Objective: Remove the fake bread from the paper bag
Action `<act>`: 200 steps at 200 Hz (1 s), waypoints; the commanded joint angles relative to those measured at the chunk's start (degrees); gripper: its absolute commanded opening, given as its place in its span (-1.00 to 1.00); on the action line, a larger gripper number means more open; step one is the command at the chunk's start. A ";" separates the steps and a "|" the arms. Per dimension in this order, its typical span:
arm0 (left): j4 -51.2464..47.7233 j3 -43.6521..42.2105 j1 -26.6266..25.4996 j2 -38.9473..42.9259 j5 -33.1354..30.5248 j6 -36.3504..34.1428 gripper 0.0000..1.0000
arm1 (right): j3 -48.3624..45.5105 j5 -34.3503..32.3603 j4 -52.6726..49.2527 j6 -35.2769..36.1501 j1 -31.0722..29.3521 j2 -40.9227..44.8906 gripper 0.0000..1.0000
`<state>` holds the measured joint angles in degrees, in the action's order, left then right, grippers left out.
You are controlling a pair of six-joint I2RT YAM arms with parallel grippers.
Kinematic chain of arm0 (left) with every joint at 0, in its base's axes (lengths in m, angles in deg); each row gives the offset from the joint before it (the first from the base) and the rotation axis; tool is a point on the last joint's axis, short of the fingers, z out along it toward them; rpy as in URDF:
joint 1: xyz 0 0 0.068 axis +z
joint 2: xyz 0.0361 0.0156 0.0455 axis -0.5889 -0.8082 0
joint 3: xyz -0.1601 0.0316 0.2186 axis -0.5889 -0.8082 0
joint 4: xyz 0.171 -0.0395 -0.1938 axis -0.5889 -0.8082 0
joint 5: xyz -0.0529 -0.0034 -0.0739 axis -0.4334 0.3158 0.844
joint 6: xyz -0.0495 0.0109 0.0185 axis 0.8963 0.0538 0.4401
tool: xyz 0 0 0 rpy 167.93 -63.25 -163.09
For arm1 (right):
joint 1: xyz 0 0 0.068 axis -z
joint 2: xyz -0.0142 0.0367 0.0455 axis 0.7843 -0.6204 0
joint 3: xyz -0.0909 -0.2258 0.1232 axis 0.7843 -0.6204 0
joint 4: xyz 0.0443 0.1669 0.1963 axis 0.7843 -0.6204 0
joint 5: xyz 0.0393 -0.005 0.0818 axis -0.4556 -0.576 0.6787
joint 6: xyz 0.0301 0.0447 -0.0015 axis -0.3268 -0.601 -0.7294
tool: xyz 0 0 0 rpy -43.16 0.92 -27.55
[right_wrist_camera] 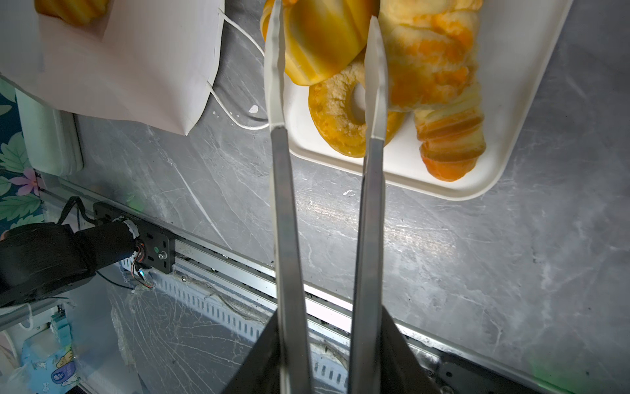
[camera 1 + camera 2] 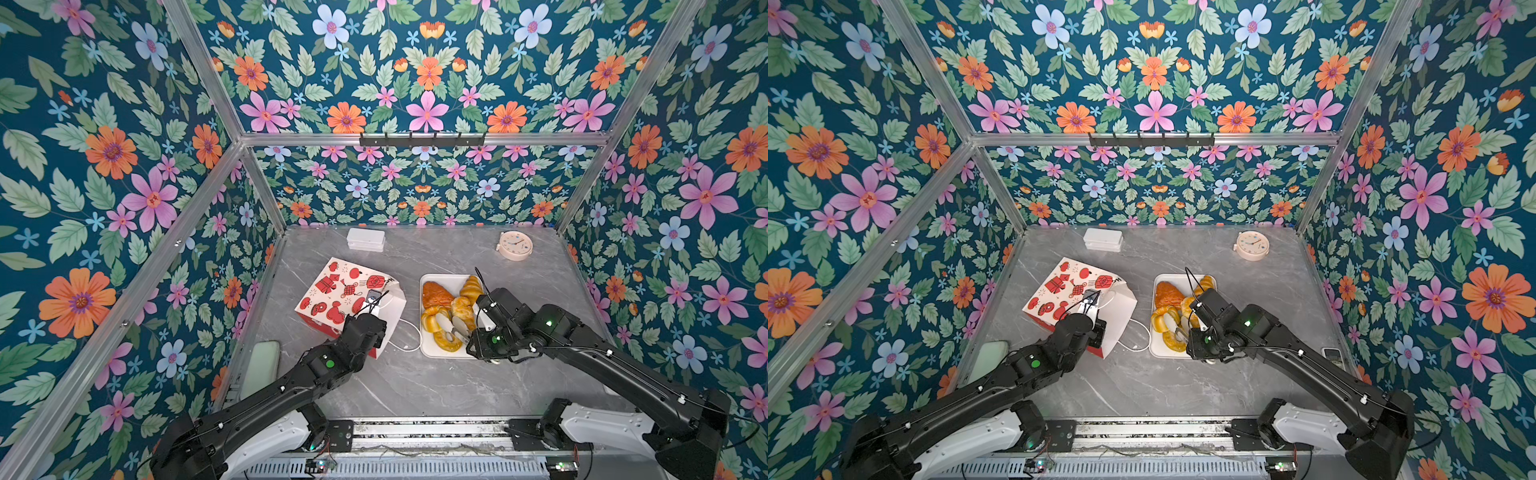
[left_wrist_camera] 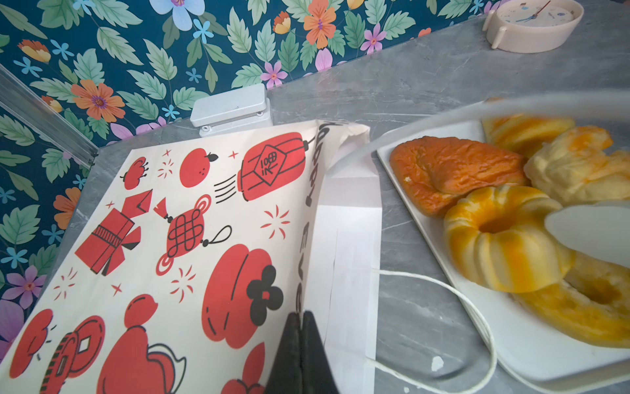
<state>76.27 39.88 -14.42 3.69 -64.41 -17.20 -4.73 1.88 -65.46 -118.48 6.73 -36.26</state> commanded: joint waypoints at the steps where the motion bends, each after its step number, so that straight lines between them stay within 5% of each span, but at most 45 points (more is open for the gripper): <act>1: 1.57 0.43 0.12 0.20 0.35 -0.59 -0.98 | 0.72 -1.83 0.92 0.62 -0.06 1.83 -0.22; 60: -3.20 4.88 0.05 3.02 5.04 -6.14 -1.00 | 2.27 -5.60 3.64 1.41 -0.07 8.76 -0.23; 132: -8.59 5.95 0.04 13.40 10.21 -8.77 -0.91 | -1.88 3.45 20.64 2.75 -0.07 5.67 -0.24; 200: -13.32 4.83 0.05 16.54 20.05 -13.29 -0.85 | -3.48 7.77 25.84 4.34 -1.17 3.09 -0.25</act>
<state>64.27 44.32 -14.44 20.13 -49.22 -27.69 -7.64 7.19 -43.54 -115.64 6.09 -32.46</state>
